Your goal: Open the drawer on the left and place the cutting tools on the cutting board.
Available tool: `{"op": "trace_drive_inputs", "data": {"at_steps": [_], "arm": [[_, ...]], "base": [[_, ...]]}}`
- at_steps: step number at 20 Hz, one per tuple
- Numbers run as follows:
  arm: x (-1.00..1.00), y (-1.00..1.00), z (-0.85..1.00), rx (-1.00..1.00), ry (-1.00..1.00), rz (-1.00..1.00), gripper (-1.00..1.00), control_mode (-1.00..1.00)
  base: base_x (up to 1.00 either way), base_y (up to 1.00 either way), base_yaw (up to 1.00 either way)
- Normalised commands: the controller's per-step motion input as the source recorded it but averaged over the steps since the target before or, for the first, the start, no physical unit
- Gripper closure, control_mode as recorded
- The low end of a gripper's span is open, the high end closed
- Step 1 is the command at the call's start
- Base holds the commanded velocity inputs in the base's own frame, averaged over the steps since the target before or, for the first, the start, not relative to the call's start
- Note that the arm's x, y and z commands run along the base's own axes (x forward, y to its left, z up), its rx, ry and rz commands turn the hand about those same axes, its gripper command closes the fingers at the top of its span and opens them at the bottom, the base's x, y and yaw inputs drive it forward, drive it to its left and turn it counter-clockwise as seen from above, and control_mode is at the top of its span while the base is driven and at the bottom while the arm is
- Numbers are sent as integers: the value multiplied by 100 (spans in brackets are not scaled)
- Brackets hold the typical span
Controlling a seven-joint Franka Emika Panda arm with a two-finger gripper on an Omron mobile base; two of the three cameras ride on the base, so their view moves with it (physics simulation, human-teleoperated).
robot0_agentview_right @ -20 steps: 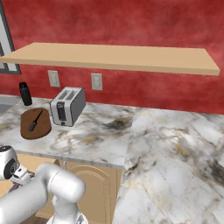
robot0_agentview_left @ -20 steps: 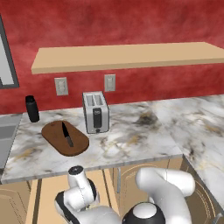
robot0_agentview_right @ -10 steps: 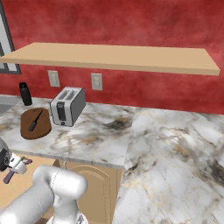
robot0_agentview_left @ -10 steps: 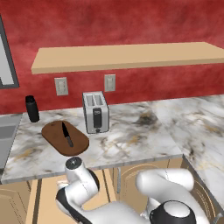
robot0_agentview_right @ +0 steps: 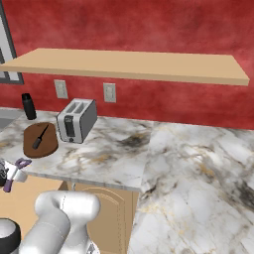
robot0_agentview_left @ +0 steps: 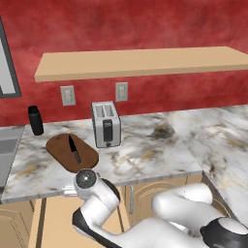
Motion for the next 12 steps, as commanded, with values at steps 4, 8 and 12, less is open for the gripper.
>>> {"op": "trace_drive_inputs", "data": {"at_steps": [4, 8, 12], "arm": [[74, 0, 100, 0, -5, 2, 100, -100], [95, 8, 100, 0, 3, 0, 100, -100], [85, 25, 100, 0, 15, 0, 100, -100]], "base": [[0, 0, 0], [0, 0, 0], [0, 0, 0]]}}
